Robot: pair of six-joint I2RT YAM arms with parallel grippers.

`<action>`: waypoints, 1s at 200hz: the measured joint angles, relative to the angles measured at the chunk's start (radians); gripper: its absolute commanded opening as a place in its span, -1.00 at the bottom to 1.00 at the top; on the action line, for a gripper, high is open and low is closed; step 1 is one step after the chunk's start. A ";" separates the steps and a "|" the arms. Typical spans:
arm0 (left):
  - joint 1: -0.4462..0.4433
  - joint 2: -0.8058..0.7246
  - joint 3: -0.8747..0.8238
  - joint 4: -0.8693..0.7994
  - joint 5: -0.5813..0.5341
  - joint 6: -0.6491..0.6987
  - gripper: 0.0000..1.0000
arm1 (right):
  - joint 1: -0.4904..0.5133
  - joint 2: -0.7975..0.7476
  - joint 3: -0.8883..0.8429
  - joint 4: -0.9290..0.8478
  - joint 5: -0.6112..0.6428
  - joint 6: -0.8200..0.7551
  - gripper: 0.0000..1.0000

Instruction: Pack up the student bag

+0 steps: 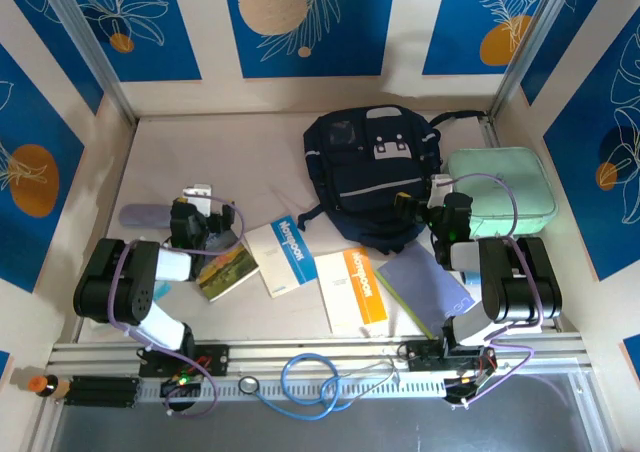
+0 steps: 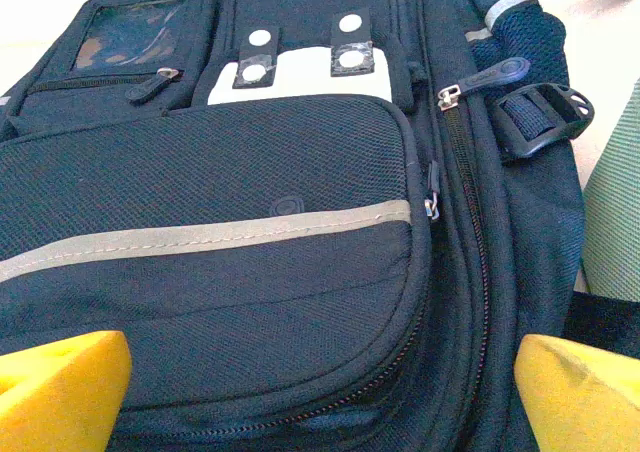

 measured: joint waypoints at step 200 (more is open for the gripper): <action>0.000 0.000 0.000 0.000 0.000 0.000 0.99 | 0.000 0.002 0.007 -0.016 0.000 0.000 0.98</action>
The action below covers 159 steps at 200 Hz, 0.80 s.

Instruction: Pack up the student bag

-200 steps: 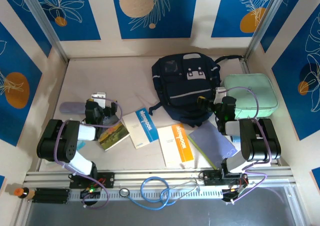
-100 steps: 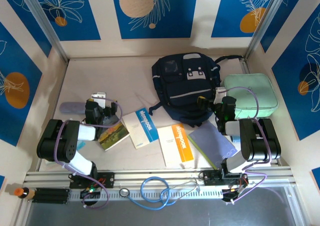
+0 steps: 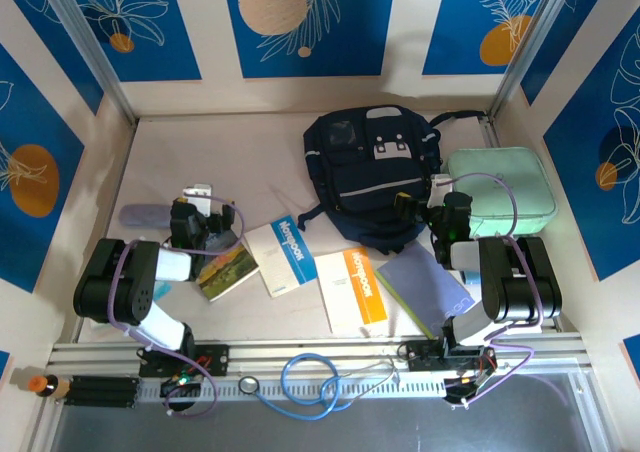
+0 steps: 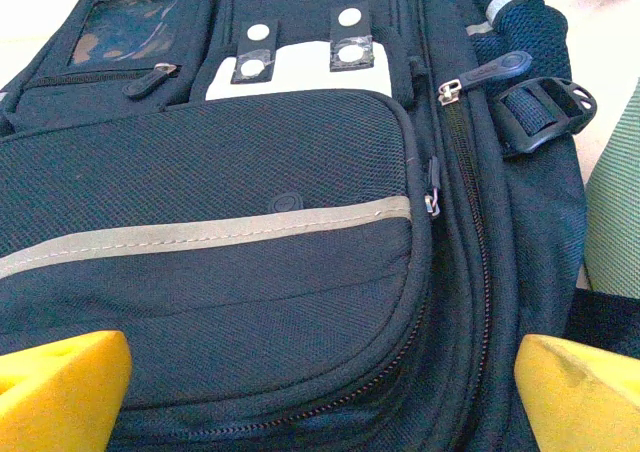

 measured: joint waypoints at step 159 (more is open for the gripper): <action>0.000 -0.305 0.168 -0.365 -0.108 -0.150 1.00 | 0.034 -0.212 0.320 -0.583 0.057 0.182 0.98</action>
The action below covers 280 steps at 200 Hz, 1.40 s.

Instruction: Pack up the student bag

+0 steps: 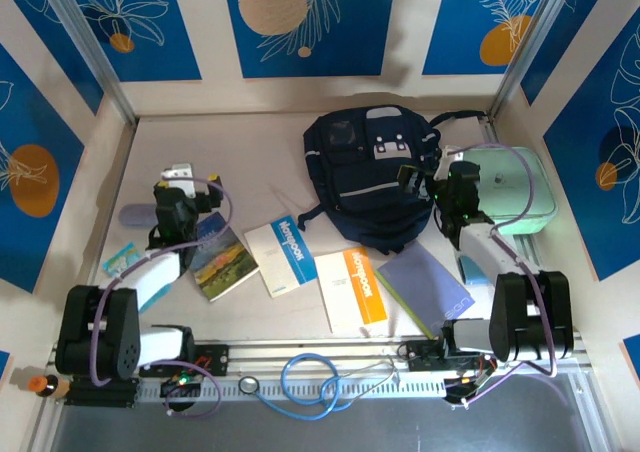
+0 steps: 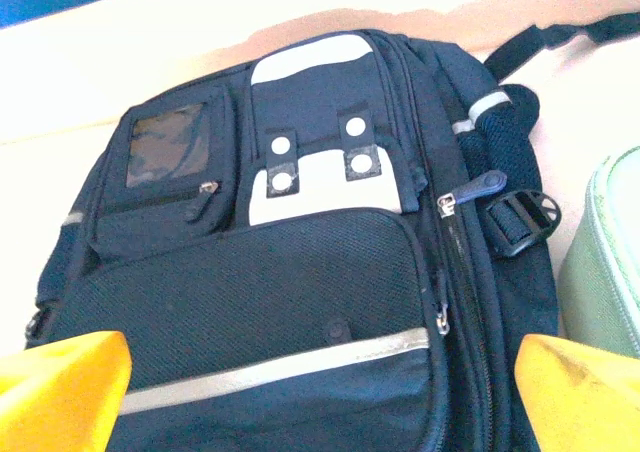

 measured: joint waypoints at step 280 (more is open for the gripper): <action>-0.495 0.740 0.675 -0.502 0.546 -1.033 -0.06 | 0.185 0.306 0.322 -0.510 0.007 0.273 0.99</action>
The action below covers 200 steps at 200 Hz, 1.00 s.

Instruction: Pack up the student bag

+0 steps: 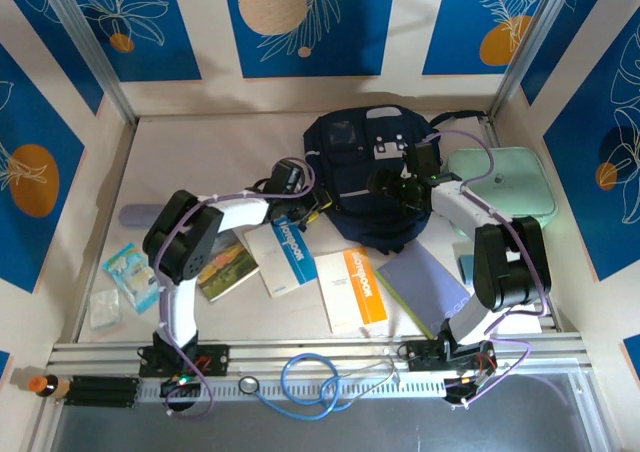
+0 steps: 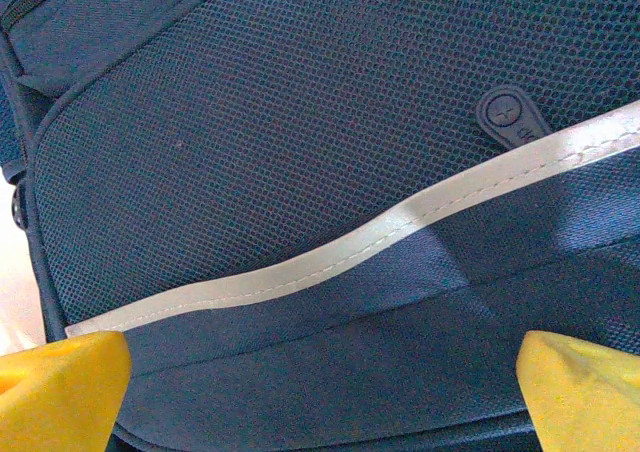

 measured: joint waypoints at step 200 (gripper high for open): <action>-0.002 0.064 0.171 -0.173 -0.010 0.187 -0.93 | -0.013 -0.057 -0.032 0.003 0.015 -0.008 0.99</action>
